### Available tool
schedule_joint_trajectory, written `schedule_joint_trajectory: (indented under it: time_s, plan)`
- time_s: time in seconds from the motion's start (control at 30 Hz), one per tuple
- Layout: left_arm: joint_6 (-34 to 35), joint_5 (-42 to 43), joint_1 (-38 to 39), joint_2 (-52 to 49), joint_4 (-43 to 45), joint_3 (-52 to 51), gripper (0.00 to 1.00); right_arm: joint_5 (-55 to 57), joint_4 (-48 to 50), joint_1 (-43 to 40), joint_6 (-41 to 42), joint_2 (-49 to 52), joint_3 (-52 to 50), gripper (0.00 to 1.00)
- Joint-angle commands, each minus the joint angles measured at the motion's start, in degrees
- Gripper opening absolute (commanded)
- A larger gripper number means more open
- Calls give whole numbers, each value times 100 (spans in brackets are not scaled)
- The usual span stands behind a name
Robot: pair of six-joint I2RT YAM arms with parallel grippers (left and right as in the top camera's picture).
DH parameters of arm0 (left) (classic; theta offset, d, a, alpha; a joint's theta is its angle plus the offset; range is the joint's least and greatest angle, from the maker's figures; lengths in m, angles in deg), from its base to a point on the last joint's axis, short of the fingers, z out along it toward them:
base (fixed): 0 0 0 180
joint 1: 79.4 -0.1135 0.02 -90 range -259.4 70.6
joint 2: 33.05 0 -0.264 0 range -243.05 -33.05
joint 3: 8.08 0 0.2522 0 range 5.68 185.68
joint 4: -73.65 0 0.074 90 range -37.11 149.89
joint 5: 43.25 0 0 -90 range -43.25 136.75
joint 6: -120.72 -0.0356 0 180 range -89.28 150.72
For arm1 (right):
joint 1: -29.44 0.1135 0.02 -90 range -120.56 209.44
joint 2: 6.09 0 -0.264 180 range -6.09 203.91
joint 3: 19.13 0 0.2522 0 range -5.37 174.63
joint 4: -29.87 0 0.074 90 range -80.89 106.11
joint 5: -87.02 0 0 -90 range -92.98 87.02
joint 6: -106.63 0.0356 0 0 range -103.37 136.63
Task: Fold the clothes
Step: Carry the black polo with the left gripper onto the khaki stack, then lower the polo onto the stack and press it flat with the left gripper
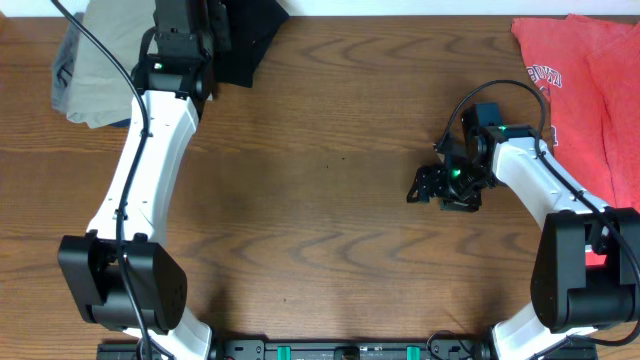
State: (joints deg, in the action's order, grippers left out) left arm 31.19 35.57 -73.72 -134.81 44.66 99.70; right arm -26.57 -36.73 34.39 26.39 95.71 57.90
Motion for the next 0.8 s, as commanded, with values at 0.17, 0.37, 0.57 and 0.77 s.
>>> schedule_joint_trajectory:
  time_s: [0.17,0.37,0.57,0.77]
  plan:
    - [138,-221,-396,-79,170,221,6,-20,-52,37,-111,-33,68,77]
    - [138,-216,-793,-415,470,221,6,-20,-122,37,-109,-33,68,77]
    - [133,-195,-1069,-868,632,221,7,-22,-223,37,-109,-33,68,77]
    - [136,-195,-1241,-1220,890,221,8,-22,-269,37,-107,-33,68,76]
